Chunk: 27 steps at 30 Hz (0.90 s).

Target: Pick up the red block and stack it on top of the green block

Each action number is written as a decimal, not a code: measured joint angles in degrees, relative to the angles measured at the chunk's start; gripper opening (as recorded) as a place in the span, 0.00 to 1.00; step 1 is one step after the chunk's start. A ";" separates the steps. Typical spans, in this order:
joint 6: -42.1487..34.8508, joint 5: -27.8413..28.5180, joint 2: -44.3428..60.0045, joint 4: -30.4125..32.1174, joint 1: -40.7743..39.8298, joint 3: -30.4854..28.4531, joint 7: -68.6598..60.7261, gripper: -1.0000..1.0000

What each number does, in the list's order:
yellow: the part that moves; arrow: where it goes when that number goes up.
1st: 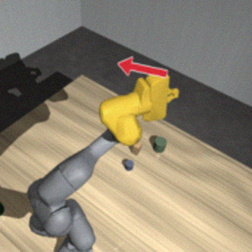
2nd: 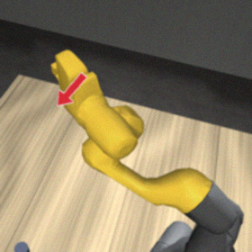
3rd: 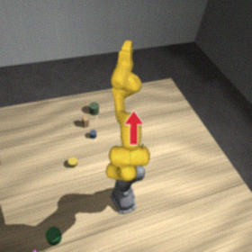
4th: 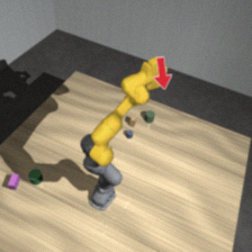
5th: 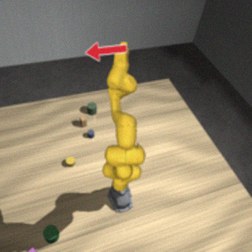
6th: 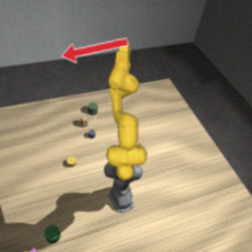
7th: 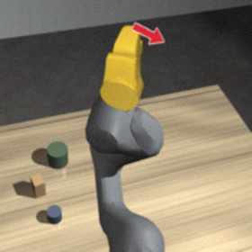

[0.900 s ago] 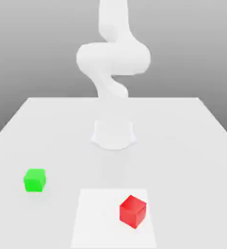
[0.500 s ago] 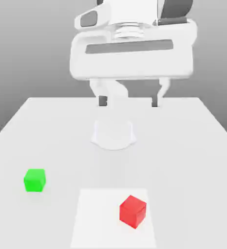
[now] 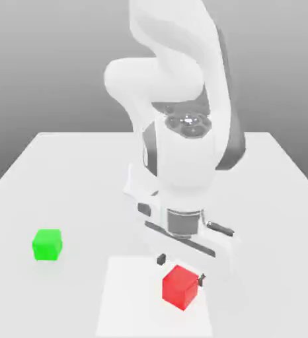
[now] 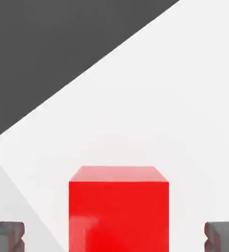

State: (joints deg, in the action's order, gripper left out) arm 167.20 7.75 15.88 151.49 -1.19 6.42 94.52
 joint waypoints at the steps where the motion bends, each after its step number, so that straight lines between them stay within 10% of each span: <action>1: 0.87 0.45 1.04 -0.15 0.42 -0.52 0.35 0.00; 14: -8.38 -5.11 -10.24 1.69 -1.91 2.46 -4.21 0.00; 27: -13.70 -4.14 -23.82 9.83 -27.63 -14.42 -35.66 0.00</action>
State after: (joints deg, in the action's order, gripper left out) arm 153.50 3.61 -7.93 161.31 -28.83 -8.01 58.86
